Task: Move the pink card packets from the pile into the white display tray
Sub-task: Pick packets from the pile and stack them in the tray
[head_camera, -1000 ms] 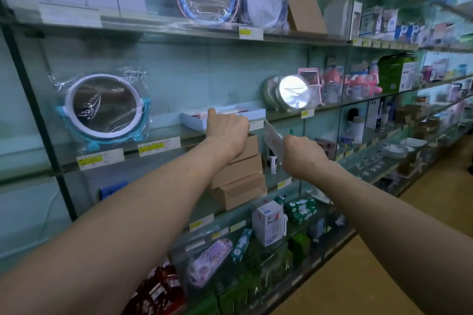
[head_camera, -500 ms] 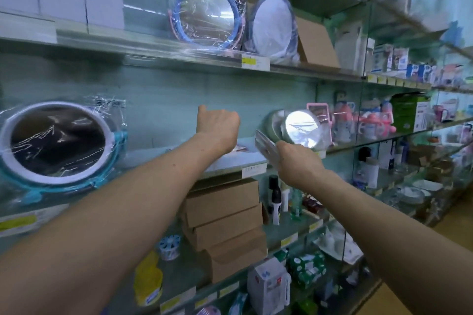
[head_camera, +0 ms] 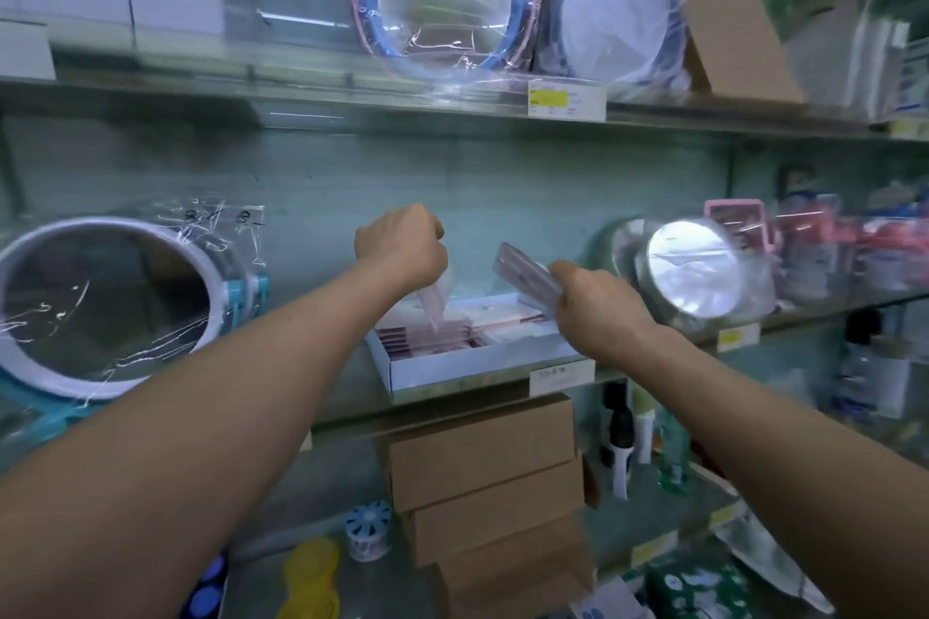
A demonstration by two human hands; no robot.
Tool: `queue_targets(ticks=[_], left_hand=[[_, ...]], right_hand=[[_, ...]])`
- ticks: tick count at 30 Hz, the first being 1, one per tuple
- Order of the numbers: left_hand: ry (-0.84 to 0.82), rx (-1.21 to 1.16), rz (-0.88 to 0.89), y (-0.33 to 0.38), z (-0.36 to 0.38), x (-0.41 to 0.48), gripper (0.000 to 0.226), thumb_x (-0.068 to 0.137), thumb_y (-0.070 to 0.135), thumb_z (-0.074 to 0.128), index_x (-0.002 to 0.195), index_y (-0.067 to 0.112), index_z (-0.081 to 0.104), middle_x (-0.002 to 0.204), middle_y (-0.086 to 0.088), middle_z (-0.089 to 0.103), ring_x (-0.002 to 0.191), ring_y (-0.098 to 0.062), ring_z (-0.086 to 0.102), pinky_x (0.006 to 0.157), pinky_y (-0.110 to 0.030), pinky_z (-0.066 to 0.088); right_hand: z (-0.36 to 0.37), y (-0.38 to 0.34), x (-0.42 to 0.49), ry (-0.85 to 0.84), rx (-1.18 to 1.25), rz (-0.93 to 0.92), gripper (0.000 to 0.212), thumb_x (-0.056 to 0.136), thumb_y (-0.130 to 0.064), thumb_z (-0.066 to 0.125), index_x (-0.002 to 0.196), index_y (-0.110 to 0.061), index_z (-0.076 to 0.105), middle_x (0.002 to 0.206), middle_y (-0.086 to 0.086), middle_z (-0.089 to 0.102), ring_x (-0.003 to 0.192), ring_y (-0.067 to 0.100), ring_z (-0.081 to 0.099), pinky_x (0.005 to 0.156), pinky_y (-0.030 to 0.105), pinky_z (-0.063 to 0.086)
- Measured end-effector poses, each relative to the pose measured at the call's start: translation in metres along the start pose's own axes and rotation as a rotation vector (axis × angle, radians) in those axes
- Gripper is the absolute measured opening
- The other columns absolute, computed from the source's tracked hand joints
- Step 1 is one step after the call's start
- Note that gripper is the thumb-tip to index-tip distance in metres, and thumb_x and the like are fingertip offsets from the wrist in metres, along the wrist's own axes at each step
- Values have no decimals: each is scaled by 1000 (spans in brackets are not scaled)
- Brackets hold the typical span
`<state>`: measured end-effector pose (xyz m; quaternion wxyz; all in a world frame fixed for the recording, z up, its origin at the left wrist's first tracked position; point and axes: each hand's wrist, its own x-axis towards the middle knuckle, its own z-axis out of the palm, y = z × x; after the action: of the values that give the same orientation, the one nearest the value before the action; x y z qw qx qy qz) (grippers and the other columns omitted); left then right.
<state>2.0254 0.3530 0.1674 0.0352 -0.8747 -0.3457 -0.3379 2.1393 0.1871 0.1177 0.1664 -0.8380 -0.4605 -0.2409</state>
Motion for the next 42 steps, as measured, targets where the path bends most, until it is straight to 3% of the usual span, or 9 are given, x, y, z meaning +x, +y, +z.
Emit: queue_targets(ticks=[3, 7, 11, 16, 26, 30, 33, 38, 42], left_hand=[[-26, -63, -95, -8, 8, 11, 24, 83, 11, 51, 83, 30, 65, 92, 2, 62, 83, -28, 51, 72, -28, 42], [-24, -184, -209, -8, 19, 22, 30, 86, 15, 54, 110, 23, 71, 116, 1, 67, 106, -25, 59, 87, -33, 50], [5, -393, -345, -2, 30, 27, 23, 86, 11, 56, 101, 12, 74, 105, -6, 70, 97, -26, 63, 86, -31, 52], [23, -464, -471, 12, 39, 23, 23, 89, 20, 54, 80, 4, 68, 74, -12, 54, 67, -24, 47, 55, -25, 36], [-142, -645, -685, 31, 36, 14, 53, 93, 50, 42, 94, 7, 73, 78, -7, 60, 66, -22, 56, 79, -34, 51], [-220, -736, -727, 26, 38, 16, 32, 88, 39, 60, 97, 9, 69, 82, -7, 65, 69, -21, 61, 79, -35, 55], [-199, -859, -744, 19, 42, 17, 12, 89, 19, 63, 97, 10, 62, 84, -10, 65, 69, -21, 63, 71, -34, 56], [-181, -971, -753, 4, 47, 19, 5, 91, 11, 58, 95, 10, 60, 82, -10, 65, 67, -20, 62, 60, -31, 52], [-189, -1018, -764, -4, 50, 16, 6, 91, 8, 56, 93, 10, 61, 79, -11, 65, 61, -19, 62, 55, -28, 54]], right_hand=[[13, 5, 24, 43, 31, -55, 19, 87, -1, 44, 104, -10, 45, 95, 13, 64, 69, 30, 45, 58, 32, 32], [22, 17, 58, 68, 63, -128, 25, 87, -2, 43, 110, -11, 47, 98, 14, 64, 74, 33, 49, 59, 32, 33], [36, 34, 82, 114, 106, -183, 28, 88, -3, 42, 114, -13, 49, 100, 14, 65, 83, 35, 57, 60, 32, 33], [59, 51, 100, 120, 222, -261, 32, 89, -6, 41, 118, -16, 50, 99, 14, 66, 86, 37, 58, 62, 35, 37], [77, 39, 110, 204, 579, -519, 36, 95, -8, 44, 125, -21, 59, 113, 4, 64, 99, 29, 58, 72, 32, 40], [83, 39, 117, 144, 631, -570, 36, 92, -5, 48, 120, -20, 65, 117, 1, 62, 105, 25, 57, 82, 31, 44], [84, 39, 119, 54, 610, -435, 41, 89, -11, 55, 129, -19, 57, 127, 4, 56, 110, 26, 56, 85, 30, 43], [93, 36, 115, -265, 992, -189, 71, 83, -9, 66, 145, -20, 34, 135, 1, 46, 84, 17, 53, 50, 10, 41], [89, 39, 111, -418, 1127, -134, 79, 83, -1, 61, 149, -25, 23, 139, -3, 41, 90, 18, 63, 68, 26, 51]])
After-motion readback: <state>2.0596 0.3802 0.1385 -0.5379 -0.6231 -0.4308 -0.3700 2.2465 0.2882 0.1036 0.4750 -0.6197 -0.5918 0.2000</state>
